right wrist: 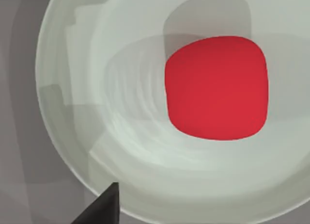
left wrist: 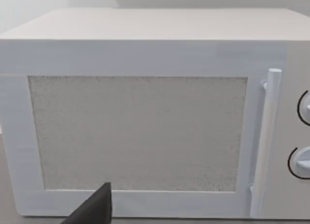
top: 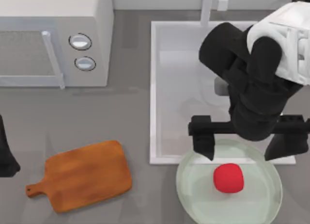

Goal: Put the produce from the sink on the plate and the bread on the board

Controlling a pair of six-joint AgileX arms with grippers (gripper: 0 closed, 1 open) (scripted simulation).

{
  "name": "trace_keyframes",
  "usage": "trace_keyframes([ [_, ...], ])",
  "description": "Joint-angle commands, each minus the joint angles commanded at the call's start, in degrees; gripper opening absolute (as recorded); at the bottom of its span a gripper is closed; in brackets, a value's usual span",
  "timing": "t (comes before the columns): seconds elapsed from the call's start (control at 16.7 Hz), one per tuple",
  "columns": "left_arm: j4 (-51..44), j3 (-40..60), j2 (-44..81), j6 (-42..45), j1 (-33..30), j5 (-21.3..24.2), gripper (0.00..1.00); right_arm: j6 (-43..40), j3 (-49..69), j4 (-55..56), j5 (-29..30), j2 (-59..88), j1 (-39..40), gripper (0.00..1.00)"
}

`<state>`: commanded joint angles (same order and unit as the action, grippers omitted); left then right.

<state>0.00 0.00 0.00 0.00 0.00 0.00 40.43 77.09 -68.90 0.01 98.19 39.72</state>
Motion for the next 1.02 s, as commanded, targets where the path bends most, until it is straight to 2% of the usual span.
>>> trace_keyframes([
  [0.3, 0.0, 0.0, 0.0, 0.0, 0.0, 0.0, 1.0, -0.3, -0.43, 0.44, 0.0, -0.49, -0.39, 1.0],
  [0.54, 0.0, 0.0, 0.0, 0.0, 0.0, 0.0, 1.0, -3.84, -6.99, 6.45, 0.0, -8.29, -3.86, 1.0],
  [0.78, 0.0, 0.0, 0.0, 0.0, 0.0, 0.0, 1.0, -10.44, -20.06, 17.83, 0.0, -25.37, -10.33, 1.0],
  [1.02, 0.0, 0.0, 0.0, 0.0, 0.0, 0.0, 1.0, -19.01, -36.54, 32.51, -0.01, -48.83, -18.73, 1.0],
])
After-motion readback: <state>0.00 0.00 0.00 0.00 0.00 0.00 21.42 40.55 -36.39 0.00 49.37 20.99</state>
